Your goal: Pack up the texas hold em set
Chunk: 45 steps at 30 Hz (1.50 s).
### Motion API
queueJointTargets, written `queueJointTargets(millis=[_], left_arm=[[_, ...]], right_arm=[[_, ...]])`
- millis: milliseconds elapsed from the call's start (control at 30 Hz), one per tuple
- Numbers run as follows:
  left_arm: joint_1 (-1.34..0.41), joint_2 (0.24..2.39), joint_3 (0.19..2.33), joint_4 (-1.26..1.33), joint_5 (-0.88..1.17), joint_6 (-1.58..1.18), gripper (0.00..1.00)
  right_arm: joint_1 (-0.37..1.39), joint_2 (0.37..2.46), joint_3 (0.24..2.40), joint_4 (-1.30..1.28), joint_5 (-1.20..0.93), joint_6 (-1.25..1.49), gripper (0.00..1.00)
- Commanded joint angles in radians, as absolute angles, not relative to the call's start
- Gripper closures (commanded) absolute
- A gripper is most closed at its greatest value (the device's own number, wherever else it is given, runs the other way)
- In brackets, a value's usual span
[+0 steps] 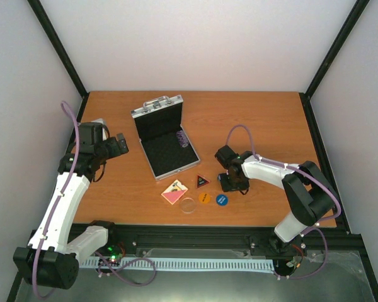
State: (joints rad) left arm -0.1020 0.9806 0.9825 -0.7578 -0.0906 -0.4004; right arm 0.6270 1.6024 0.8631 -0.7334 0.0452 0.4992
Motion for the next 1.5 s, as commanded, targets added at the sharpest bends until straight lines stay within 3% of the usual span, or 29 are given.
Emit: queueJointTargets(millis=[0, 67, 333, 1033, 1467], left_arm=[[-0.106, 0.965, 0.994, -0.766, -0.104, -0.413, 0.0], [-0.106, 0.965, 0.994, -0.766, -0.104, -0.415, 0.0], [-0.107, 0.959, 0.999, -0.773, -0.11, -0.414, 0.0], [-0.106, 0.95, 1.011, -0.79, -0.066, -0.405, 0.0], [-0.106, 0.947, 0.991, -0.721, 0.352, -0.385, 0.0]], right_arm=[[0.623, 1.621, 0.833, -0.755, 0.053, 0.499, 0.62], [0.623, 1.619, 0.834, -0.755, 0.057, 0.499, 0.63], [0.623, 1.592, 0.865, -0.775, 0.065, 0.492, 0.97], [0.623, 1.456, 0.934, -0.814, 0.1, 0.421, 0.97], [0.627, 1.485, 1.005, -0.775, 0.06, 0.378, 0.97]])
